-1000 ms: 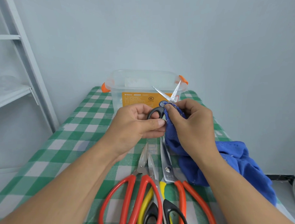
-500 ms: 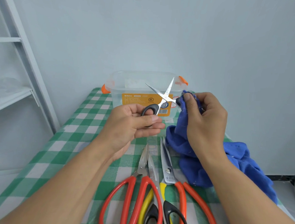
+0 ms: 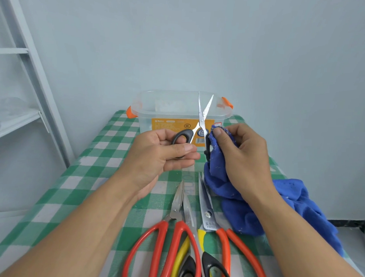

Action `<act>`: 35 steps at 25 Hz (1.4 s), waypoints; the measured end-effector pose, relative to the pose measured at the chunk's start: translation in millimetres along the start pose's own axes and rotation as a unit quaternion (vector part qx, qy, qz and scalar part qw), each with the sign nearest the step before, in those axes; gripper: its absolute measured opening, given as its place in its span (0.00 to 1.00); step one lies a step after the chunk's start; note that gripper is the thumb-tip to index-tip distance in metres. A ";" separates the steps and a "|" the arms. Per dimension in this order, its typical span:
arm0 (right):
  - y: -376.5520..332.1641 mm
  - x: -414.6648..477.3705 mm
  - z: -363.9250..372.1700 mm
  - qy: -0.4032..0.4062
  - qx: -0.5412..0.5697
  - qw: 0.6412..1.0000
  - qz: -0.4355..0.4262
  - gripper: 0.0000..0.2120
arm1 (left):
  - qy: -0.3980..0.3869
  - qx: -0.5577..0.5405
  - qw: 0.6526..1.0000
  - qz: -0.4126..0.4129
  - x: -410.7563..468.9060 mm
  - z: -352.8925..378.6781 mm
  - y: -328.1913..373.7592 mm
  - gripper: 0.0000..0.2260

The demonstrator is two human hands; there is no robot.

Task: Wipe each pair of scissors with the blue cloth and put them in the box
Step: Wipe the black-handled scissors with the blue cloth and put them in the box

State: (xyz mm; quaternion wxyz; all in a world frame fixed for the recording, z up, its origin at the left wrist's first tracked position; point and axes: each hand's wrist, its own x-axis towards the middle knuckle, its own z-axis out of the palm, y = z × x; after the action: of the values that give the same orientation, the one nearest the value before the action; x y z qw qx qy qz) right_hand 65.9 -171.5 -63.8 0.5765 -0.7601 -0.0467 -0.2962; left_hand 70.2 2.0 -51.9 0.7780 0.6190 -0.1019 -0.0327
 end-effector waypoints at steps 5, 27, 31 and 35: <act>-2.5 -2.3 -0.5 -0.014 0.043 0.999 0.015 0.08 | 0.005 0.000 1.000 0.003 2.3 -1.9 -2.7 0.06; -3.6 -2.0 -0.1 0.010 0.078 0.997 -0.007 0.06 | 0.171 0.354 0.896 0.208 9.0 -2.6 -13.3 0.11; -3.0 -2.3 1.3 -0.014 0.074 0.997 -0.001 0.06 | 0.091 0.240 0.963 0.079 6.3 -2.5 -9.1 0.04; -1.1 -0.5 4.2 -0.051 0.045 0.998 0.002 0.07 | 0.083 0.214 0.972 0.041 9.3 -5.8 -5.9 0.14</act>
State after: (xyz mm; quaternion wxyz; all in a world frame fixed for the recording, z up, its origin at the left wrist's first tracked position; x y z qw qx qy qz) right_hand 66.6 -167.2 -63.8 0.6078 -0.7476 -0.0879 -0.2530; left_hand 80.8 4.5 -57.8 0.6339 0.7670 -0.0674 0.0734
